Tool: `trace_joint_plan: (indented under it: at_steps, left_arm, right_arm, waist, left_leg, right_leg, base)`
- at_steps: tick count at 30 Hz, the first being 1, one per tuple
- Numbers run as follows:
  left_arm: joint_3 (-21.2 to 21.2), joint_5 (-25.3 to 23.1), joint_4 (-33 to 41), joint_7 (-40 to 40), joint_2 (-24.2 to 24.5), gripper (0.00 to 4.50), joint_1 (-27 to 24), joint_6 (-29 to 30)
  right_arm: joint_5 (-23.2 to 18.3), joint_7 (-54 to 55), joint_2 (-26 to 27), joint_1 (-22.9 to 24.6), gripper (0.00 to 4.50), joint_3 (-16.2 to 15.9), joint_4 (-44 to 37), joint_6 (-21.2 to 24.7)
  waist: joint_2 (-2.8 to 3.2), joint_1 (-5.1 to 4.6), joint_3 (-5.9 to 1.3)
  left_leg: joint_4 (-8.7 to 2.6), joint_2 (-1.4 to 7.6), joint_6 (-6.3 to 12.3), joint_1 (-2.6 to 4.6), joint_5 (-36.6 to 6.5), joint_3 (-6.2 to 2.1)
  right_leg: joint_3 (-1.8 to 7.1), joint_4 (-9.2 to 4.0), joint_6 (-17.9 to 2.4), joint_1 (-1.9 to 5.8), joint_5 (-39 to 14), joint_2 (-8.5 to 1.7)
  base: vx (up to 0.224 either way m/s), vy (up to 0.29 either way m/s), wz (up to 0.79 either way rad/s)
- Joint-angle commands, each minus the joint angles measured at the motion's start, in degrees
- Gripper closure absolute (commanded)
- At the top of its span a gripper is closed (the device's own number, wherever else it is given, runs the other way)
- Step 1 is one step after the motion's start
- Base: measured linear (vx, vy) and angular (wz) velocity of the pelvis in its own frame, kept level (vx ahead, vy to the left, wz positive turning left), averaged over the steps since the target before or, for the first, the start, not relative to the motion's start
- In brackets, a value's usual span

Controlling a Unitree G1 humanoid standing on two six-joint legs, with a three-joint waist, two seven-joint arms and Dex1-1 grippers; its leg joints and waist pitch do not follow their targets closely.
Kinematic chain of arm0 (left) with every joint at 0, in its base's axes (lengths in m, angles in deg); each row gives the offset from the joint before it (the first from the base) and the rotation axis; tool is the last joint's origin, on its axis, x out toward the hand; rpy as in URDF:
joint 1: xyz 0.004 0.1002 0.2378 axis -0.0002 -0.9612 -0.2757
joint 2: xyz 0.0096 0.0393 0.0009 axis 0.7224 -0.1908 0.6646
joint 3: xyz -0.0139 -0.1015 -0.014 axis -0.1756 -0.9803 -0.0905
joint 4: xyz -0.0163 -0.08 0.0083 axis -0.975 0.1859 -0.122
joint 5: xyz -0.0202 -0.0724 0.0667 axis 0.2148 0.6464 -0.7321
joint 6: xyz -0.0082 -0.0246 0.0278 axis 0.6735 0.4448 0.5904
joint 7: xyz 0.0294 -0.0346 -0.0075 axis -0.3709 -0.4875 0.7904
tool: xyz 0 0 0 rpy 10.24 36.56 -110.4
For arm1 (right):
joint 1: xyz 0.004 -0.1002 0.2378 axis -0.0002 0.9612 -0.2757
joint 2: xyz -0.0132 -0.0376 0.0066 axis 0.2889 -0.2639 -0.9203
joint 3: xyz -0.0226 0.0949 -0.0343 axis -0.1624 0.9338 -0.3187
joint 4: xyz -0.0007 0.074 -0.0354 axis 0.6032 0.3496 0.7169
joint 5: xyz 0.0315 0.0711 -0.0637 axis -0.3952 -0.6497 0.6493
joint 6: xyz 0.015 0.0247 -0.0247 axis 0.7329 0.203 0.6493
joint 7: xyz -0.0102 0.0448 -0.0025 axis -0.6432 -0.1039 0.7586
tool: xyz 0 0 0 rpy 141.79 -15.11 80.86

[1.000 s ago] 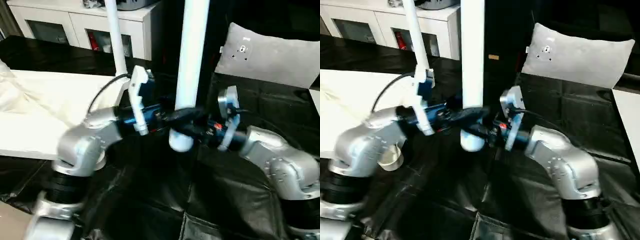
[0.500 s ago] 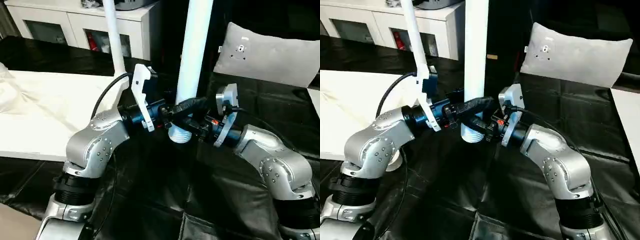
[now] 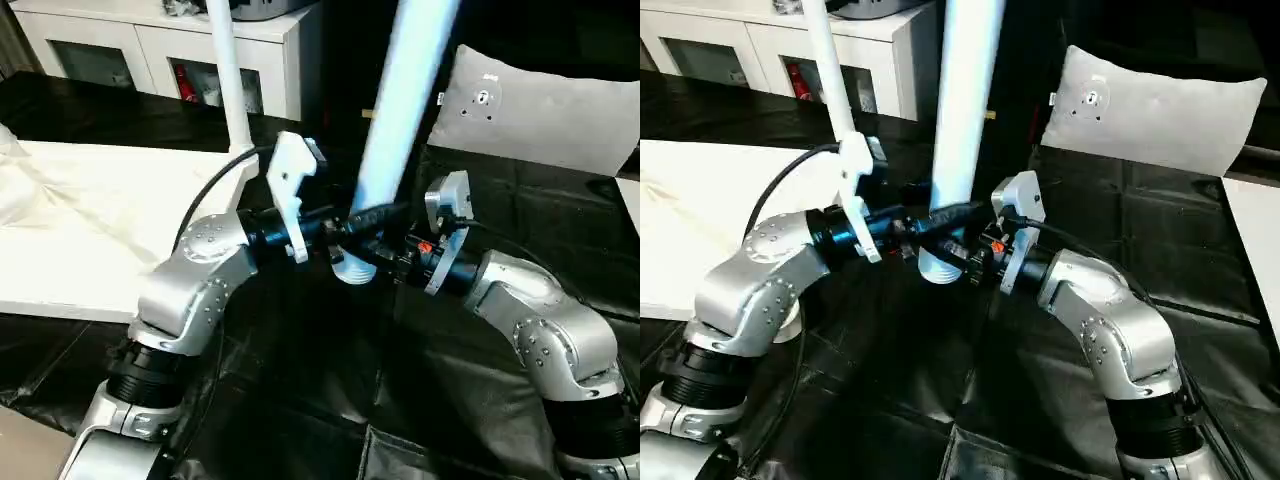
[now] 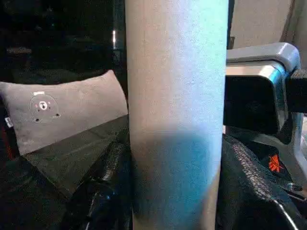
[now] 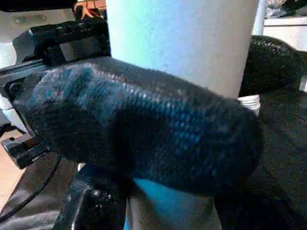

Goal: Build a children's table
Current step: Pick table leg

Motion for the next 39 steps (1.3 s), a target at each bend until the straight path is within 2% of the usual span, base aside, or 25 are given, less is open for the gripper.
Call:
trace_joint_plan:
  at_steps: [1, 6, 11, 12, 13, 16, 20, 22, 25, 26, 29, 31, 35, 39]
  left_arm:
    - [-0.08, -3.74, -0.67, 0.15, 1.52, 2.53, 1.07, -2.15]
    - [-0.7, -2.85, -1.31, 0.81, 0.92, 2.53, 0.83, -0.83]
    - [-6.35, 6.17, -1.9, 5.82, -3.03, 2.53, 1.83, 8.42]
    - [-6.5, 6.39, -1.92, 5.97, -3.14, 2.53, 1.87, 8.62]
    - [-8.9, 9.91, -2.31, 8.25, -4.9, 2.53, 2.56, 11.87]
    - [-9.61, 10.77, -2.64, 9.07, -5.56, 2.53, 2.97, 13.02]
    - [-8.15, 7.93, -2.5, 7.65, -4.12, 2.53, 2.97, 12.25]
    - [-8.1, 7.57, -2.56, 7.43, -3.56, 2.53, 3.15, 12.53]
    - [-8.49, 8.04, -3.08, 7.42, -2.47, 2.53, 3.97, 13.58]
    - [-8.73, 8.22, -3.56, 7.2, -2.11, 2.53, 4.47, 13.74]
    - [-9.05, 8.42, -4.36, 5.88, -1.38, 2.53, 5.33, 13.51]
    - [-9.2, 9.14, -4.67, 4.38, -0.88, 2.53, 5.86, 13.47]
    - [-10.01, 12.98, -4.42, 0.48, -0.3, 2.53, 6.56, 15.43]
    - [-10.09, 16.67, -3.66, -4.24, 0.5, 2.53, 6.86, 17.94]
  right_arm:
    - [0.1, 0.31, -0.03, 0.09, 2.59, 0.43, 0.2, 0.05]
    - [0.48, 0.07, 0.12, -0.06, 2.59, 0.35, 0.46, -0.19]
    - [0.71, -0.04, -0.08, -0.15, 2.59, 0.29, 0.45, -0.44]
    - [0.72, -0.04, -0.08, -0.15, 2.59, 0.29, 0.45, -0.45]
    - [0.91, 0.09, -0.19, -0.16, 2.59, 0.35, 0.46, -0.5]
    - [1.41, 0.42, -0.19, -0.22, 2.59, 0.54, 0.45, -0.63]
    - [0.77, 0.77, 0.09, -0.53, 2.59, 1.34, 0.6, -0.06]
    - [0.06, 0.69, 0.01, -0.67, 2.04, 1.82, 0.62, 0.59]
    - [-1.08, -0.41, -0.84, -0.73, 1.88, 2.56, 0.22, 1.39]
    - [-2.19, -1.3, -1.57, -0.78, 1.6, 3.35, -0.03, 2.0]
    - [-4.65, -3.47, -3.68, -0.78, 1.51, 5.23, -0.6, 3.36]
    - [-6.37, -4.99, -4.96, -0.65, 1.26, 6.34, -1.03, 4.5]
    - [-10.65, -7.52, -7.58, -1.0, 0.96, 9.84, -1.04, 7.41]
    - [-12.96, -9.77, -10.21, -1.68, 0.6, 11.4, 0.11, 10.16]
  waist:
    - [-0.75, -0.16, -3.94]
    - [-0.65, -0.21, -3.9]
    - [-0.6, -0.15, -4.03]
    - [-0.64, -0.14, -3.96]
    - [-0.66, -0.12, -3.97]
    - [-0.76, 0.01, -4.0]
    - [-0.64, -0.02, -4.05]
    - [-0.58, 0.03, -4.08]
    - [-0.57, 0.06, -4.14]
    - [-0.58, 0.05, -4.16]
    - [-0.66, 0.28, -4.25]
    - [-0.59, 0.44, -4.3]
    - [-0.76, 0.76, -4.46]
    - [-0.86, 0.81, -4.29]
  left_leg:
    - [-3.88, 2.97, 2.94, -0.28, -1.75, -0.57]
    - [-3.87, 3.01, 2.71, -0.22, -2.26, -0.53]
    - [-3.64, 2.91, 2.41, -0.29, -2.08, -0.42]
    - [-3.64, 2.88, 2.51, -0.3, -2.17, -0.42]
    - [-3.65, 2.87, 2.53, -0.31, -2.52, -0.43]
    - [-3.59, 2.75, 2.99, -0.34, -2.34, -0.46]
    - [-3.63, 2.72, 3.25, -0.34, -2.0, -0.52]
    - [-3.66, 2.79, 3.19, -0.28, -2.11, -0.56]
    - [-3.68, 2.79, 3.01, -0.22, -2.25, -0.61]
    - [-3.65, 2.78, 2.91, -0.2, -2.24, -0.61]
    - [-3.55, 2.65, 3.27, -0.22, -1.92, -0.53]
    - [-3.49, 2.77, 3.55, -0.21, -1.18, -0.57]
    - [-3.3, 2.71, 4.22, -0.33, -0.22, -0.44]
    - [-3.29, 2.51, 4.08, -0.42, -0.98, -0.33]
  right_leg:
    - [3.73, -4.03, -5.01, 3.72, -13.26, -5.29]
    - [3.72, -4.08, -5.35, 3.68, -13.92, -5.33]
    - [3.71, -3.77, -6.68, 3.8, -13.0, -5.35]
    - [3.68, -3.94, -6.86, 3.75, -13.13, -5.31]
    - [3.64, -3.95, -6.88, 3.84, -13.82, -5.32]
    - [3.61, -4.16, -6.46, 3.82, -14.37, -5.22]
    - [3.61, -4.3, -5.1, 3.81, -15.03, -5.18]
    - [3.57, -4.29, -5.0, 3.77, -15.19, -5.15]
    - [3.54, -4.22, -4.85, 3.8, -14.96, -5.08]
    - [3.56, -4.13, -4.83, 3.83, -14.59, -5.06]
    - [3.55, -4.21, -4.52, 3.98, -14.8, -5.11]
    - [3.57, -4.06, -4.75, 3.87, -13.91, -5.08]
    - [3.55, -3.84, -6.24, 3.96, -12.67, -5.18]
    - [3.45, -4.23, -5.81, 4.0, -15.36, -5.19]
  base:
    - [0.0, 0.0, 0.0]
    - [0.0, 0.0, 0.0]
    - [0.0, 0.0, 0.0]
    - [0.0, 0.0, 0.0]
    - [0.0, 0.0, 0.0]
    - [0.0, 0.0, 0.0]
    - [0.0, 0.0, 0.0]
    - [0.0, 0.0, 0.0]
    - [0.0, 0.0, 0.0]
    - [0.0, 0.0, 0.0]
    - [0.0, 0.0, 0.0]
    - [0.0, 0.0, 0.0]
    - [0.0, 0.0, 0.0]
    - [0.0, 0.0, 0.0]
